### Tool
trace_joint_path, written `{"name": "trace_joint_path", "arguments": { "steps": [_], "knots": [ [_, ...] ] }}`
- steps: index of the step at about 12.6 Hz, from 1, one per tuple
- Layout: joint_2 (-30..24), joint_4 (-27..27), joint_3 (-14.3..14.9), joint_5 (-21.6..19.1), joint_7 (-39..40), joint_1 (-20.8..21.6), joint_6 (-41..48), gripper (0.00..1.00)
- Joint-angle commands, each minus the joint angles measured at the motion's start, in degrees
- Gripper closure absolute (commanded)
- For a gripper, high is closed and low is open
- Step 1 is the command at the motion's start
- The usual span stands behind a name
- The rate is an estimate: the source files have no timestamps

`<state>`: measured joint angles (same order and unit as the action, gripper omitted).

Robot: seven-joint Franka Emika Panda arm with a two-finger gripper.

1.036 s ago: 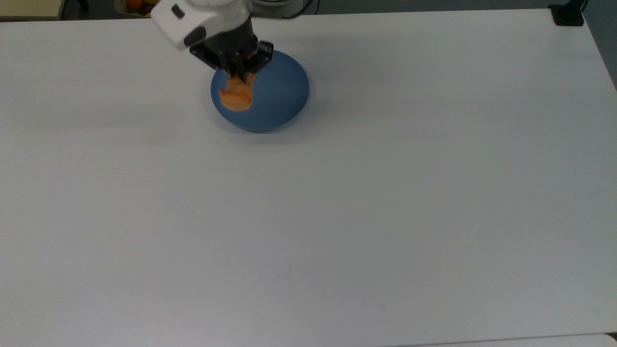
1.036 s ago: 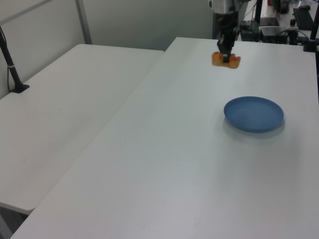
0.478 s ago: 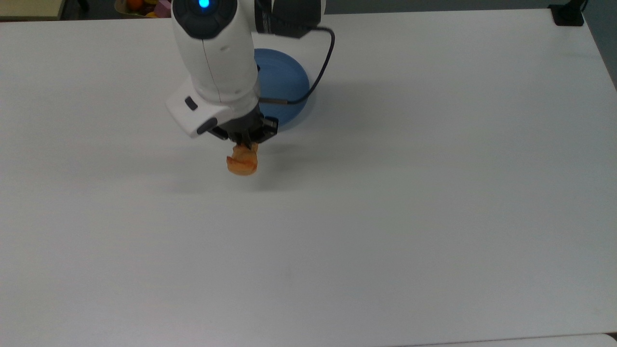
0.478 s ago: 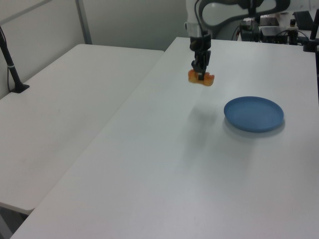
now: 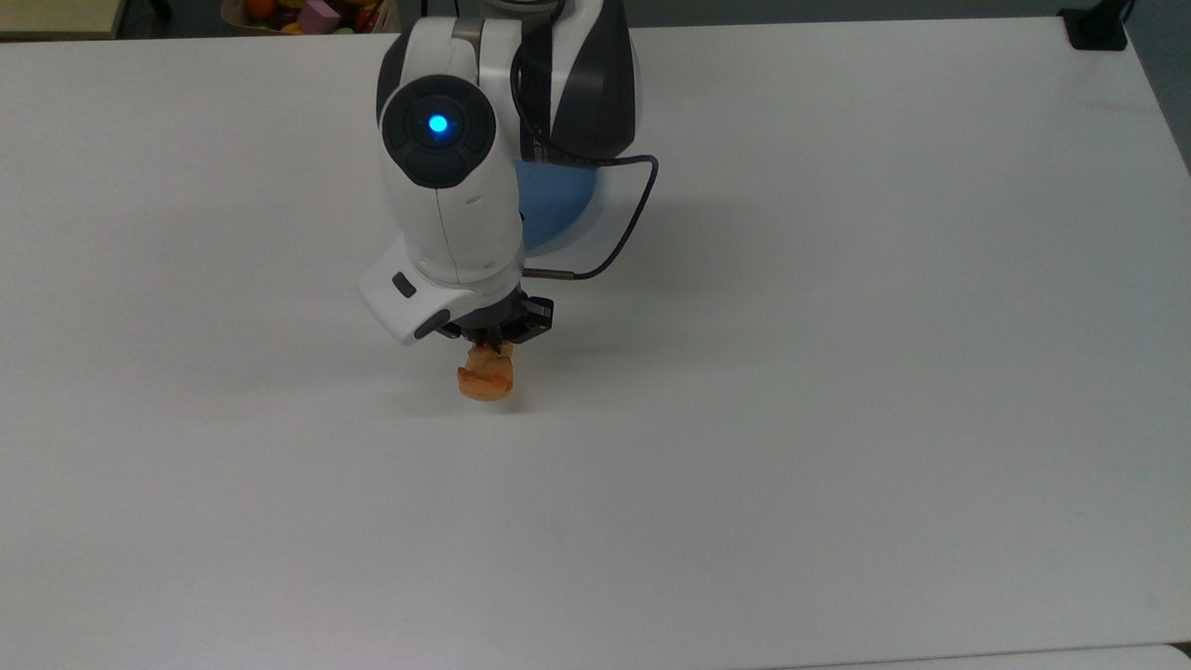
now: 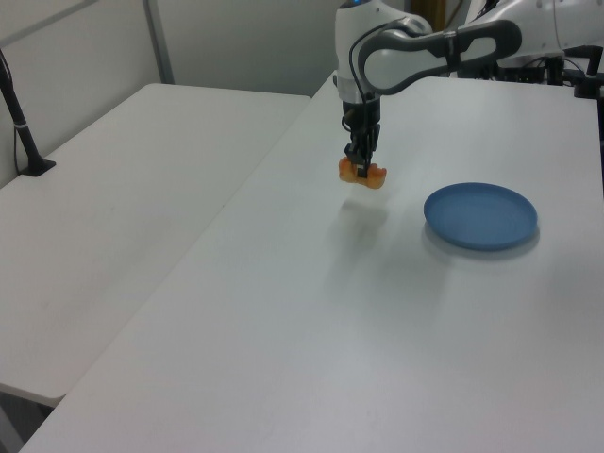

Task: Put the bread on the table
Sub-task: 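Lower the held bread roll onto the bare table surface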

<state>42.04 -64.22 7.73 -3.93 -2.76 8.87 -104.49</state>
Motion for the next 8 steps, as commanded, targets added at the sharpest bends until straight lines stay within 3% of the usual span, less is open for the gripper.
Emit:
{"name": "trace_joint_path", "arguments": {
  "steps": [1,2,3,4,7,8],
  "knots": [
    [1.72,1.03,0.45,-1.26,-0.14,0.97,-3.68,1.00],
    [2.42,0.34,0.53,-1.26,-0.05,0.97,-4.92,0.97],
    [2.52,0.15,0.62,-1.17,-0.05,0.97,-5.97,0.85],
    [2.60,-0.89,0.62,-1.17,-0.05,0.97,-6.51,0.56],
    [3.22,-4.41,0.62,-0.38,0.04,1.32,-8.53,0.47],
    [3.31,-4.42,0.62,-0.38,0.04,1.58,-8.53,0.34]
  ]
}}
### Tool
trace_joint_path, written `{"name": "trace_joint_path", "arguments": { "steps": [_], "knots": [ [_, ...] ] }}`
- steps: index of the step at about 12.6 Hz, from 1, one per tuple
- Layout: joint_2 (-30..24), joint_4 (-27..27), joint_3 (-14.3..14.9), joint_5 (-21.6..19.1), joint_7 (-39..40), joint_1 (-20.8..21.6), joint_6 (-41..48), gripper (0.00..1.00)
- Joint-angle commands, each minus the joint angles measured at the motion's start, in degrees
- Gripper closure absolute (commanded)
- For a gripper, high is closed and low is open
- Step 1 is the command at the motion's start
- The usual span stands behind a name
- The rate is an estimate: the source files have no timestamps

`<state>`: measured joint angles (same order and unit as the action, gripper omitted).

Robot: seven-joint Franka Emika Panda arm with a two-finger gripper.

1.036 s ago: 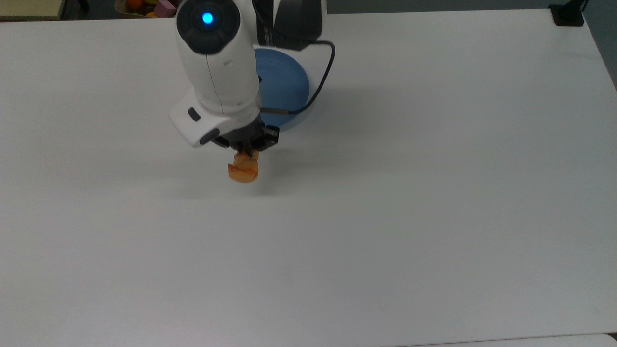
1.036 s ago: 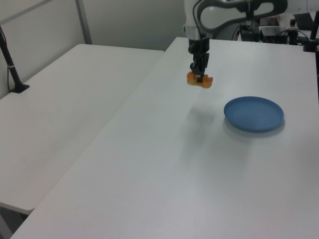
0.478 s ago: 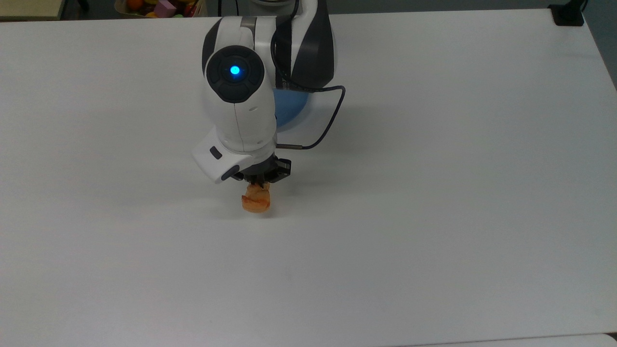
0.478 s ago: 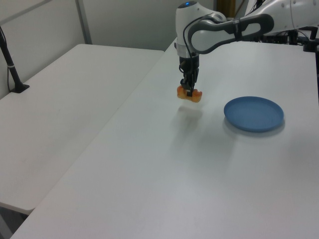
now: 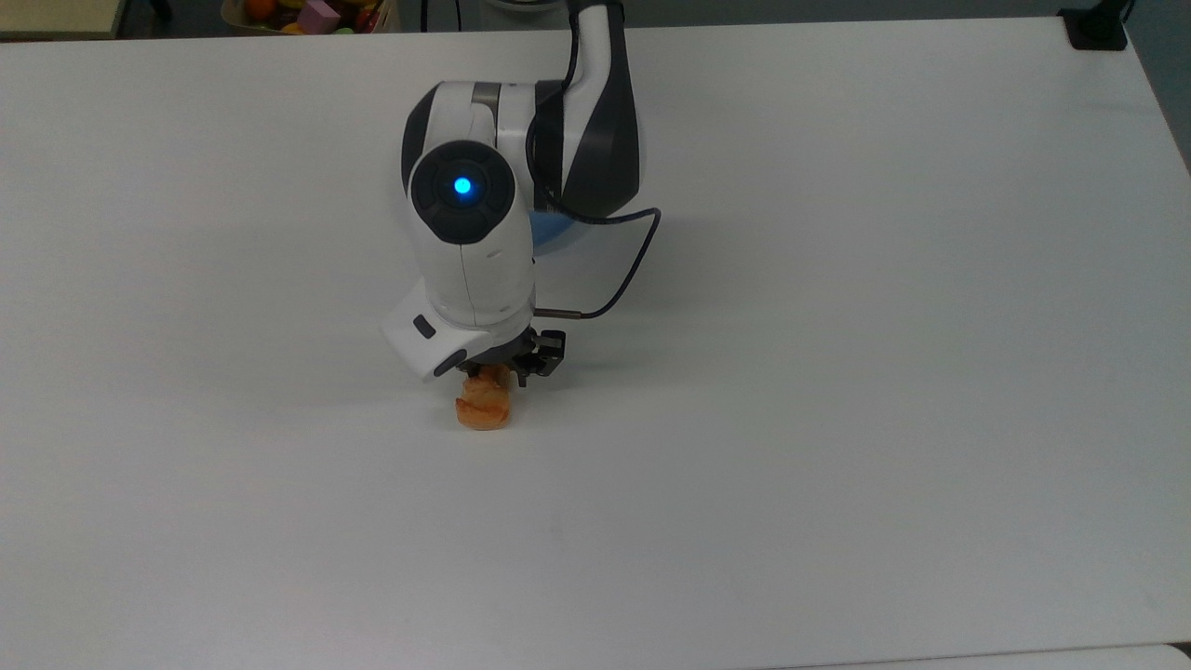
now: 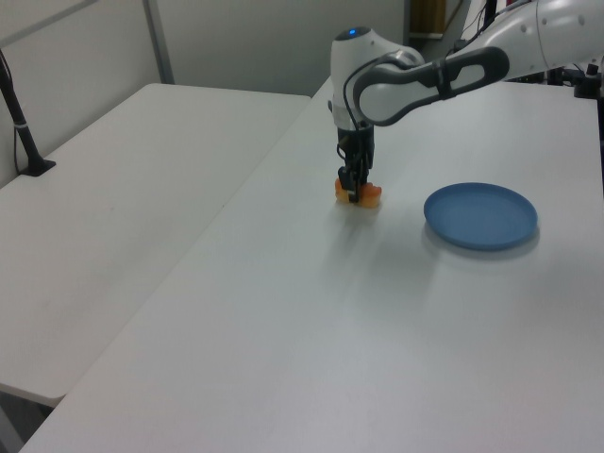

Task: Put the bread on the table
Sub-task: 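Lower the held bread roll onto the bare table surface, then open the gripper and raise it away from the bread roll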

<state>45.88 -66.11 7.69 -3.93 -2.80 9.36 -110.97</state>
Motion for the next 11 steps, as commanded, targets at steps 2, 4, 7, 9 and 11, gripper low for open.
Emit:
{"name": "trace_joint_path", "arguments": {
  "steps": [2,4,7,9,11],
  "knots": [
    [-0.62,-2.27,0.75,-0.38,0.07,1.28,-1.97,0.00],
    [-0.71,-2.09,0.84,-0.38,0.07,1.45,-1.79,0.00],
    [-1.06,-2.09,0.92,-0.38,0.07,1.45,-1.61,0.00],
    [-1.58,-2.09,1.01,-0.38,0.07,1.45,-1.44,0.00],
    [-3.25,-2.53,0.92,-0.29,0.07,1.37,-1.35,0.00]
  ]
}}
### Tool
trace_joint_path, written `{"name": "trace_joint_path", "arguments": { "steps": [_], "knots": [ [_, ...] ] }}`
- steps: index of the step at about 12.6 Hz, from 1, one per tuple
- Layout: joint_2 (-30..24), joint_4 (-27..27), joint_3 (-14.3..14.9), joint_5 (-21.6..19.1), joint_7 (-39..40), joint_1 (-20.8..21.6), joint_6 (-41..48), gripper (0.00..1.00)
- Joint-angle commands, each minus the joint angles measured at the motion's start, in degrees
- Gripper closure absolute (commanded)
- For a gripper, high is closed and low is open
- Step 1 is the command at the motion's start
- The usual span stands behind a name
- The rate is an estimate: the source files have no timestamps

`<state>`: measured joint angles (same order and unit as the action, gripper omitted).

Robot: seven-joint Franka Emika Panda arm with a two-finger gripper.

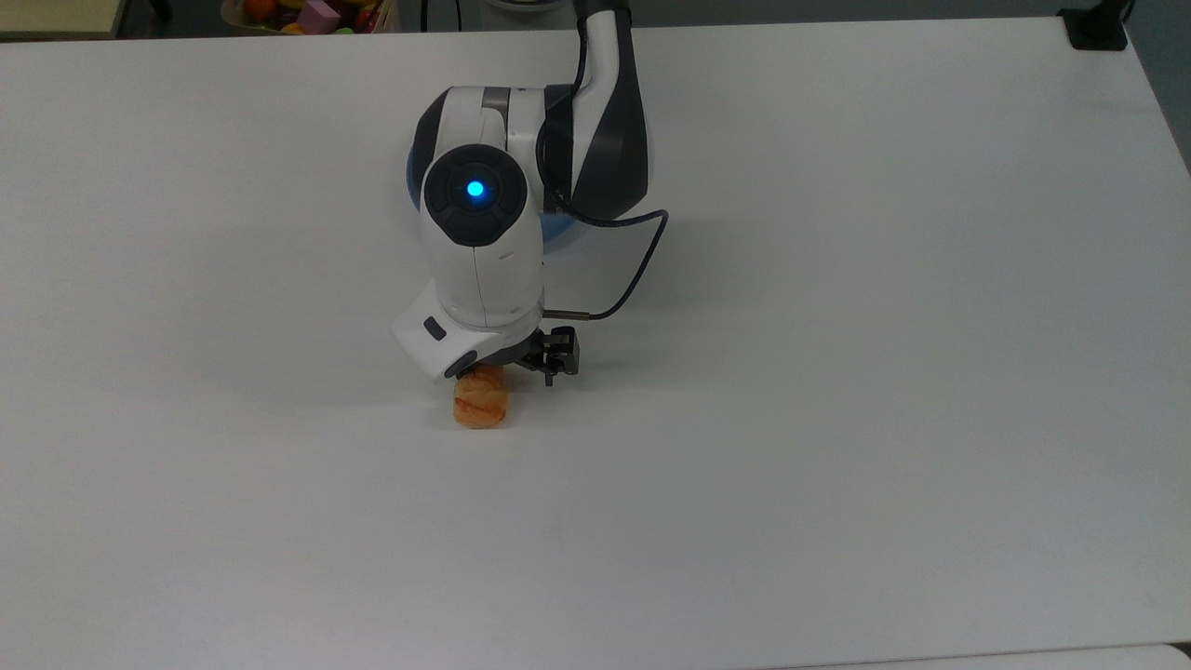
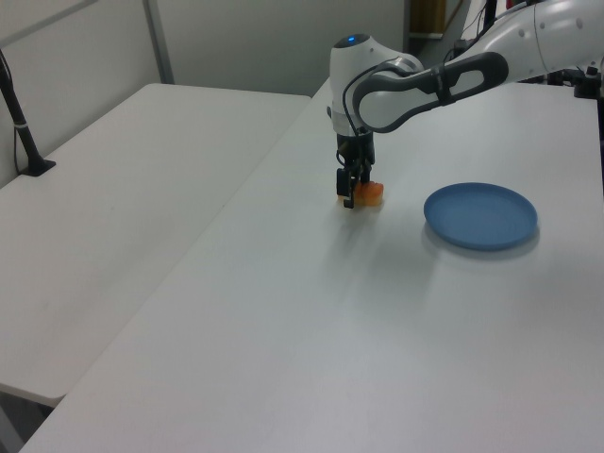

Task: Put the bread on the table
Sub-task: 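Open the gripper and raise it away from the bread roll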

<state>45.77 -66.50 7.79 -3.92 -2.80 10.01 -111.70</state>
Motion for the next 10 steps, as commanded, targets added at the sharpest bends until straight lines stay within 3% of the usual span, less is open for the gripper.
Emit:
{"name": "trace_joint_path", "arguments": {
  "steps": [1,5,10],
  "knots": [
    [-4.88,-2.49,0.91,-0.39,0.16,0.36,-0.54,0.00],
    [-9.28,-5.39,0.91,0.49,0.60,0.10,-0.54,0.00],
    [-30.96,-24.17,0.91,0.66,0.43,-1.92,-0.54,0.00]
  ]
}}
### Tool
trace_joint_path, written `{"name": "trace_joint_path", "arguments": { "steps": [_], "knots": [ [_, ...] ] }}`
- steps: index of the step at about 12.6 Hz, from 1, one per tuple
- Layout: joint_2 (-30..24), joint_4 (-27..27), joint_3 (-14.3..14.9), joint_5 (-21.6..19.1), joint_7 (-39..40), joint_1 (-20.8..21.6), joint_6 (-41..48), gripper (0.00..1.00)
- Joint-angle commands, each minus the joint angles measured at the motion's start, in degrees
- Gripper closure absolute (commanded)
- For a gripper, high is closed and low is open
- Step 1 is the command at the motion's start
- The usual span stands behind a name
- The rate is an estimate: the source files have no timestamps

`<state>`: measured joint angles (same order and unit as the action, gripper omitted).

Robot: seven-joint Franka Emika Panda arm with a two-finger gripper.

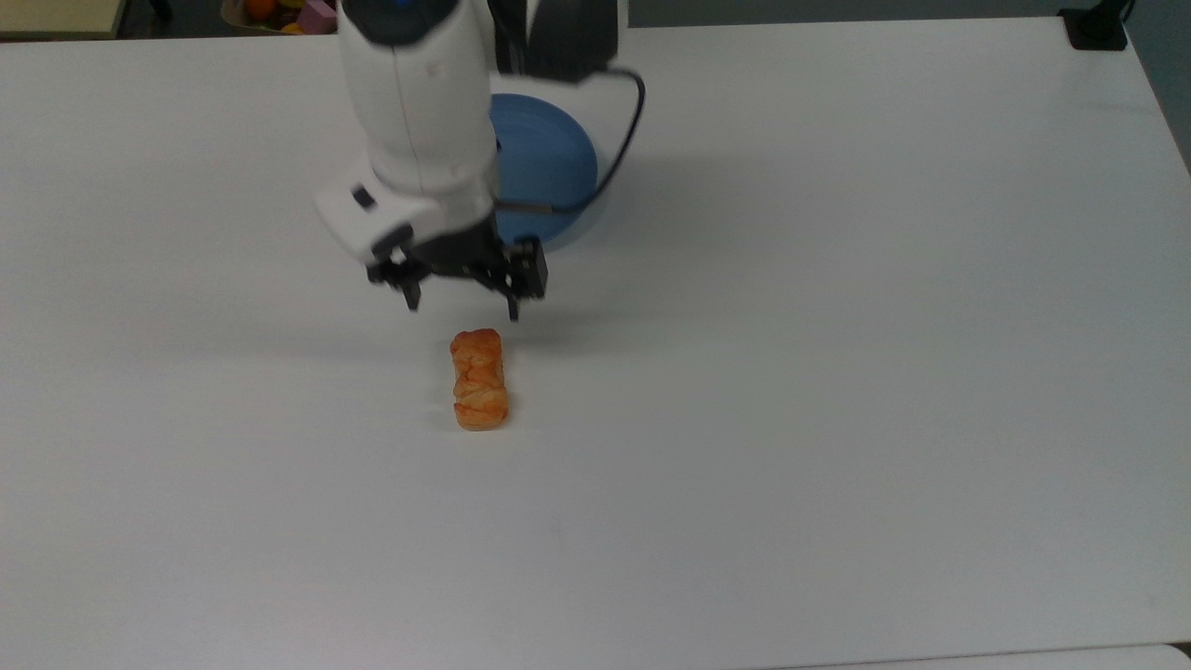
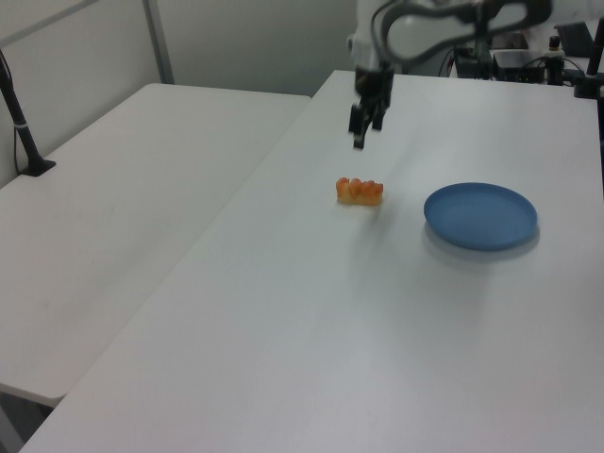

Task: Put the bread on the table
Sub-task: 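Open the gripper and raise it away from the bread roll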

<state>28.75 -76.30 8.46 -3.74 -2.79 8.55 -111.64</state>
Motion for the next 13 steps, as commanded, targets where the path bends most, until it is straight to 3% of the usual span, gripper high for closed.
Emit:
{"name": "trace_joint_path", "arguments": {
  "steps": [1,3,6,13],
  "knots": [
    [-17.29,-17.01,0.15,0.49,0.50,-1.25,-0.42,0.00],
    [-22.84,-20.37,0.15,0.49,0.42,-2.13,5.17,0.00],
    [-27.16,-20.38,0.15,0.84,0.16,-3.89,11.61,0.00],
    [-27.61,-21.17,0.24,1.53,0.15,-3.98,12.59,0.00]
  ]
}}
